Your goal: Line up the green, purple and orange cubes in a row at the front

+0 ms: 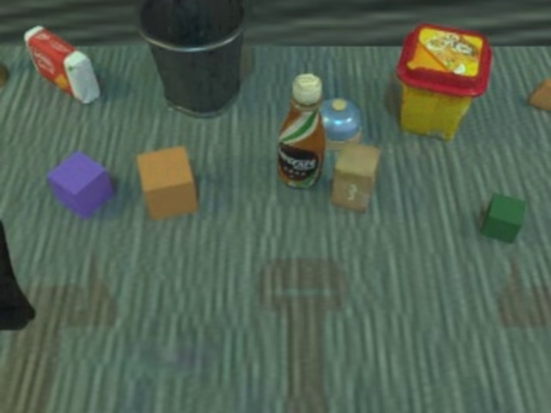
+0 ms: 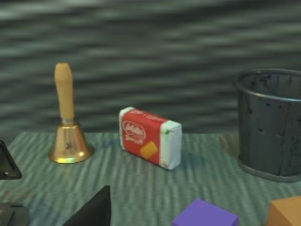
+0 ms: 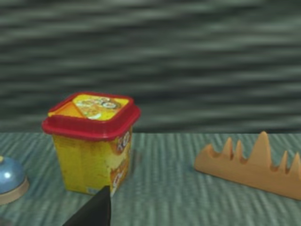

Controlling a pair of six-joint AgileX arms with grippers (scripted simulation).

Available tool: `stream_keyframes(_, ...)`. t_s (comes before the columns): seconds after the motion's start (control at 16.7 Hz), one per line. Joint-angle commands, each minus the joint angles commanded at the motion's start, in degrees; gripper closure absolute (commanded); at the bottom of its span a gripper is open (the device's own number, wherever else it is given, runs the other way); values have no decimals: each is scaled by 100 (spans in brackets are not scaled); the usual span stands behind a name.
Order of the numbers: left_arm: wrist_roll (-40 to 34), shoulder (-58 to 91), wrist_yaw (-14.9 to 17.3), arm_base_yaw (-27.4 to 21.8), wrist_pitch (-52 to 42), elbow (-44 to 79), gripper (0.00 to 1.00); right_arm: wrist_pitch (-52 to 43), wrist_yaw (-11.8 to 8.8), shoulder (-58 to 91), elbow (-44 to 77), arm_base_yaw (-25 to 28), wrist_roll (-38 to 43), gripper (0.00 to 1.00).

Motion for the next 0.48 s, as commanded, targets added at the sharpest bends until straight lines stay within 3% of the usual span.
stream_keyframes(0.24,0,0,0,0,0,0,0,-111,-6,173,170,19,-110,0)
stream_keyframes(0.48,0,0,0,0,0,0,0,-733,-11,1248,1166,99,-727,0)
